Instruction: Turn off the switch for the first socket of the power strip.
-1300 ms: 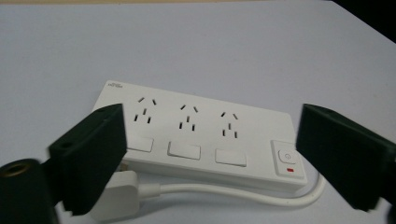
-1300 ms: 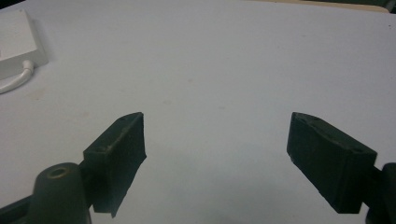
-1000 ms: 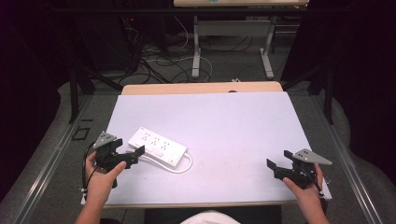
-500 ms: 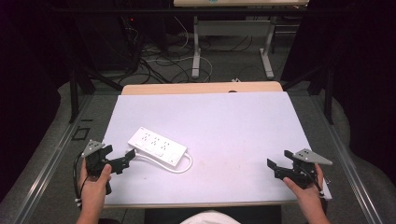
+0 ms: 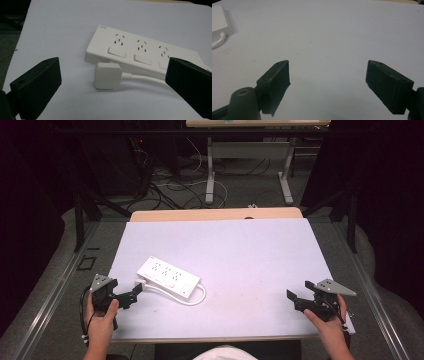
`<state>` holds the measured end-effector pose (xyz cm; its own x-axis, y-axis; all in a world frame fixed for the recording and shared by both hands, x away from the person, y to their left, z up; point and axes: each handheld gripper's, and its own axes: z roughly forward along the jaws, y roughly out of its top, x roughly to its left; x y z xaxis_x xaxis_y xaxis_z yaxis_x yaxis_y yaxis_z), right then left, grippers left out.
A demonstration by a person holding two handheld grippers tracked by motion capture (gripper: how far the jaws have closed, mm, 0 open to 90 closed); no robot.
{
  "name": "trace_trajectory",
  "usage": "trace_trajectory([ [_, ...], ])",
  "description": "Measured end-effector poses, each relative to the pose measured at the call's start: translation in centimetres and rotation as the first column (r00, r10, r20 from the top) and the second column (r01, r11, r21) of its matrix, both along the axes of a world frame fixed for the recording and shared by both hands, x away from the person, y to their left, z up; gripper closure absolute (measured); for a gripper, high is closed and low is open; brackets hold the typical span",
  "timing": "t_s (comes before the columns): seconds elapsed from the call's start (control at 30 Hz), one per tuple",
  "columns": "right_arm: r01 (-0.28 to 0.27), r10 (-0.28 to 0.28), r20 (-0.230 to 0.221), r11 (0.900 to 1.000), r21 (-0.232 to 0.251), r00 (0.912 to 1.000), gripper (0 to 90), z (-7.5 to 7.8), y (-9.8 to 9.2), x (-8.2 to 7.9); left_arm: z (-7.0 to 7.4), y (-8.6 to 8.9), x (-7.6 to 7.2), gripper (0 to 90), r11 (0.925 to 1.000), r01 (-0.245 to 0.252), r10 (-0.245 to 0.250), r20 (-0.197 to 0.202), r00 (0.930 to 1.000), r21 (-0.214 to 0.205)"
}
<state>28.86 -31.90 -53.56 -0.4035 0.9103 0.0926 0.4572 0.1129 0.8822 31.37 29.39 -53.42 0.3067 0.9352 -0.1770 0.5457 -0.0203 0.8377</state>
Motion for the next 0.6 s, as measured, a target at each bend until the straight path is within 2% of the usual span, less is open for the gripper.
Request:
trace_trajectory([
  [0.2,0.005,-0.005,0.006,1.0000,-0.001,1.0000,18.5,-0.11,-0.15,0.14,-0.67,0.14,0.29,0.2,0.9996,0.006,-0.006,-0.010,0.9999,0.027],
  [0.33,0.006,-0.006,-0.006,0.9999,-0.010,1.0000,18.5,-0.07,-0.29,0.13,-0.87,0.37,0.53,0.2,0.9990,0.000,0.001,-0.016,0.9999,0.044],
  [0.5,0.009,-0.009,-0.005,0.9999,0.007,0.9999,18.6,-0.19,-0.32,0.24,-1.07,0.74,0.62,0.4,0.9994,-0.010,0.011,-0.026,0.9996,0.034],
  [0.6,0.006,-0.006,-0.006,1.0000,-0.002,1.0000,18.6,-0.25,-0.39,0.33,-1.11,0.75,0.65,0.5,0.9994,-0.008,0.009,-0.032,0.9994,0.034],
])
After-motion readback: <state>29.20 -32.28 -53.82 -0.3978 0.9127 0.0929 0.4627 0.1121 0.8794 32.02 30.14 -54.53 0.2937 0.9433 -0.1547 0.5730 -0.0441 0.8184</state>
